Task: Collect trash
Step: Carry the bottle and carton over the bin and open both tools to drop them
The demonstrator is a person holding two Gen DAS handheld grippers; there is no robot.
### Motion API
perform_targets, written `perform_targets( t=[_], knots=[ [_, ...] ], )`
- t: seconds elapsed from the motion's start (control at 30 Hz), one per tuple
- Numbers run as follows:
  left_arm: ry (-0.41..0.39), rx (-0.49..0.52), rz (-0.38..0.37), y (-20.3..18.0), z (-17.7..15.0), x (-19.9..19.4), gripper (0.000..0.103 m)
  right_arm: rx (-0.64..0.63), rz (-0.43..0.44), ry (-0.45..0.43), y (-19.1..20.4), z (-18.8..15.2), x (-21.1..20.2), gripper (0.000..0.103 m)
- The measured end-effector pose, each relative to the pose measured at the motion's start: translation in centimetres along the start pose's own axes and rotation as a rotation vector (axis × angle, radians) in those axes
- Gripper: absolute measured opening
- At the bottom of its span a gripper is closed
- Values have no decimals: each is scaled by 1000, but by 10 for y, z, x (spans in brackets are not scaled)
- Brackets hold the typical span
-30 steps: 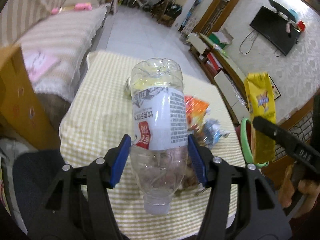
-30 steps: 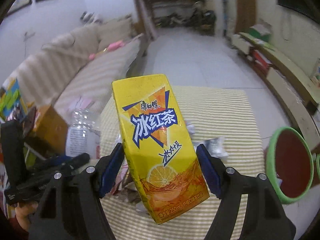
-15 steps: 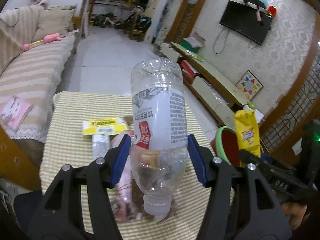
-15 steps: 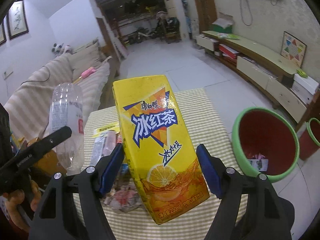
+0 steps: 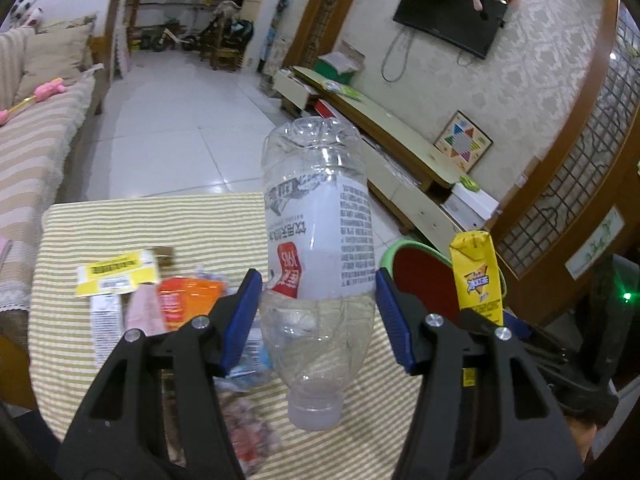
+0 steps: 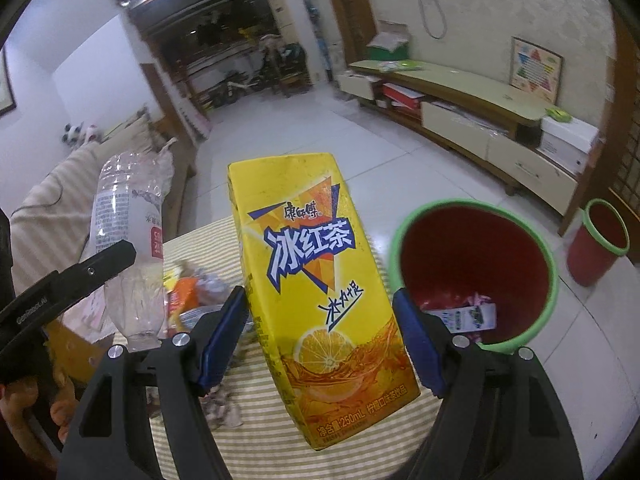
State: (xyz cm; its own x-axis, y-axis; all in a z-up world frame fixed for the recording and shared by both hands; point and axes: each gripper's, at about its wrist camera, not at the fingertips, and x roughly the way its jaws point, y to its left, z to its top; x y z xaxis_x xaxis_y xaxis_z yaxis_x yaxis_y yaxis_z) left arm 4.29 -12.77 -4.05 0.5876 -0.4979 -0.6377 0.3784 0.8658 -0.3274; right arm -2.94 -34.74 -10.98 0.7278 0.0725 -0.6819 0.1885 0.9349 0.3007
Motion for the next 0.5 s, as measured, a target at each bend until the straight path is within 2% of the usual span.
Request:
perform_targets(
  t=[0.3, 0.5],
  knots=[
    [71, 90, -60, -53, 0, 55, 56, 119, -108, -37, -73, 9, -7, 71],
    [129, 114, -113, -81, -3, 95, 56, 190, -168, -34, -119, 11, -2, 71]
  ],
)
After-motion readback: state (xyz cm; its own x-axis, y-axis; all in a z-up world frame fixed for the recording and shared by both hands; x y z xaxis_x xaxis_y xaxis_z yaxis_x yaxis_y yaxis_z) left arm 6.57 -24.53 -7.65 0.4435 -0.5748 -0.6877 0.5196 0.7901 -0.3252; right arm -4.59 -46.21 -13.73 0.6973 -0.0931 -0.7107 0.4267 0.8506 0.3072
